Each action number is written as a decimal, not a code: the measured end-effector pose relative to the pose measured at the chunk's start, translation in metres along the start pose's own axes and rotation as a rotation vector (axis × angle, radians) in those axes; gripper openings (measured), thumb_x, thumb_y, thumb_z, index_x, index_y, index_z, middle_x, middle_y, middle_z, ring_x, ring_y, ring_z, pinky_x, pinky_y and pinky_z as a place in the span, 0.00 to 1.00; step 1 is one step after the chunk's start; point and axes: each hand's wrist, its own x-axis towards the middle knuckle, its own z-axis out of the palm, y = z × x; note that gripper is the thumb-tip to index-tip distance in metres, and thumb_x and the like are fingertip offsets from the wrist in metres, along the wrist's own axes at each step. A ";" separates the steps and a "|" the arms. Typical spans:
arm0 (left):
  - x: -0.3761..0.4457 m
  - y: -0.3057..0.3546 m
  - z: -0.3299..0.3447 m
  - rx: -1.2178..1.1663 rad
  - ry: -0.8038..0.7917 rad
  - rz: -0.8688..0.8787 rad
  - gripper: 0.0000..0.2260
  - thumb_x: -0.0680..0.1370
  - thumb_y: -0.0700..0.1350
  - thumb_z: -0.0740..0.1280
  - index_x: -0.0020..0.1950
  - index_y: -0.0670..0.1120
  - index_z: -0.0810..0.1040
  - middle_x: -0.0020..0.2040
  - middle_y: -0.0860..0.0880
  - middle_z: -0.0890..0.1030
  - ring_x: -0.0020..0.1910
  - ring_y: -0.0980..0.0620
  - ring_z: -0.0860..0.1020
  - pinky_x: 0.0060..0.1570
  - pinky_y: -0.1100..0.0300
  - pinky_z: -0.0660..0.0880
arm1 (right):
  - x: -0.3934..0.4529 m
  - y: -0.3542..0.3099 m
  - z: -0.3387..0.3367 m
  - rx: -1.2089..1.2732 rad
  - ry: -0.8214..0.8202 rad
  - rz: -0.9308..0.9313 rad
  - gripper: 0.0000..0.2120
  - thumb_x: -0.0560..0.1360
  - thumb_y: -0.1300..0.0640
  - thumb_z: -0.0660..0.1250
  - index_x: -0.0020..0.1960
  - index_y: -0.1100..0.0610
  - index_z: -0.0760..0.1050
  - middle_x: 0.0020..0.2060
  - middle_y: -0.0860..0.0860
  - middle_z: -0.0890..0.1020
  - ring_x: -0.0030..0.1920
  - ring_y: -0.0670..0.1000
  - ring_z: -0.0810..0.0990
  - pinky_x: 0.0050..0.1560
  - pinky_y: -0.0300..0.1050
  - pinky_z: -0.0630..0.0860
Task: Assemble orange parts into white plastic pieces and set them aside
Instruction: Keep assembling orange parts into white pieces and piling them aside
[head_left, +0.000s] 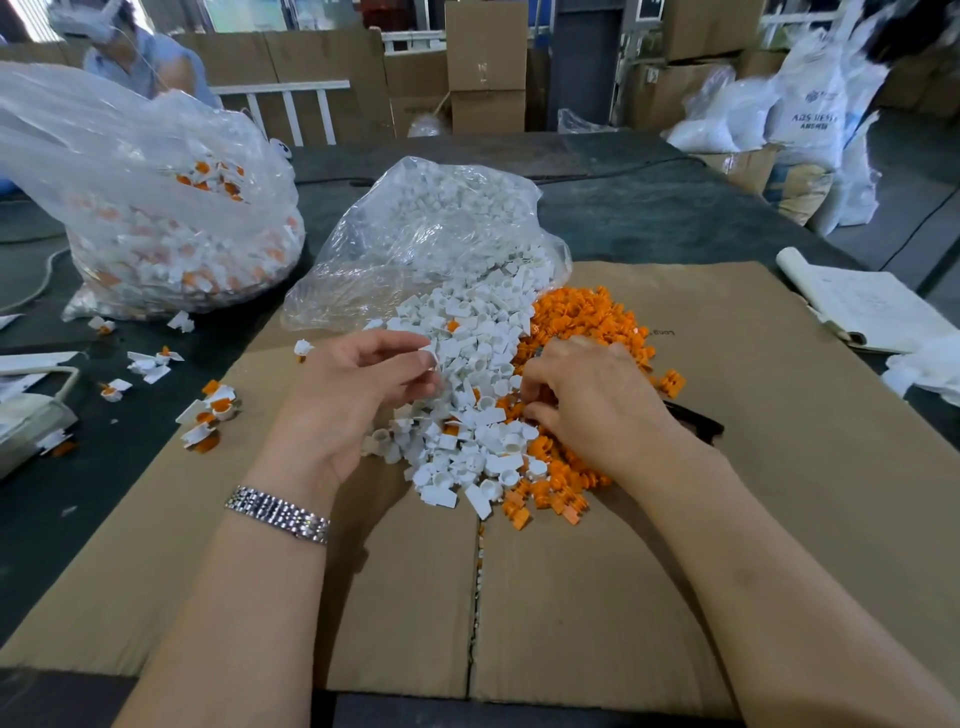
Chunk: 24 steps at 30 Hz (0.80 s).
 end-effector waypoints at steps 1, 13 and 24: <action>0.000 0.001 0.001 -0.061 -0.033 -0.021 0.06 0.76 0.34 0.73 0.49 0.43 0.87 0.44 0.40 0.87 0.43 0.46 0.87 0.43 0.63 0.82 | 0.000 0.000 0.000 0.000 0.005 -0.012 0.06 0.79 0.47 0.66 0.54 0.47 0.77 0.53 0.46 0.77 0.58 0.50 0.72 0.59 0.52 0.69; -0.009 0.005 0.017 -0.287 -0.312 -0.105 0.11 0.74 0.39 0.70 0.56 0.38 0.82 0.49 0.38 0.87 0.40 0.50 0.86 0.37 0.64 0.81 | -0.006 0.006 -0.018 1.129 0.204 0.103 0.02 0.78 0.58 0.70 0.50 0.55 0.80 0.42 0.48 0.87 0.45 0.44 0.86 0.49 0.35 0.80; -0.012 0.005 0.024 -0.274 -0.350 -0.054 0.09 0.72 0.38 0.71 0.48 0.45 0.89 0.46 0.42 0.87 0.42 0.49 0.86 0.39 0.63 0.81 | -0.007 -0.009 -0.015 1.134 0.201 0.022 0.03 0.78 0.58 0.71 0.50 0.57 0.81 0.42 0.49 0.86 0.41 0.48 0.85 0.46 0.42 0.82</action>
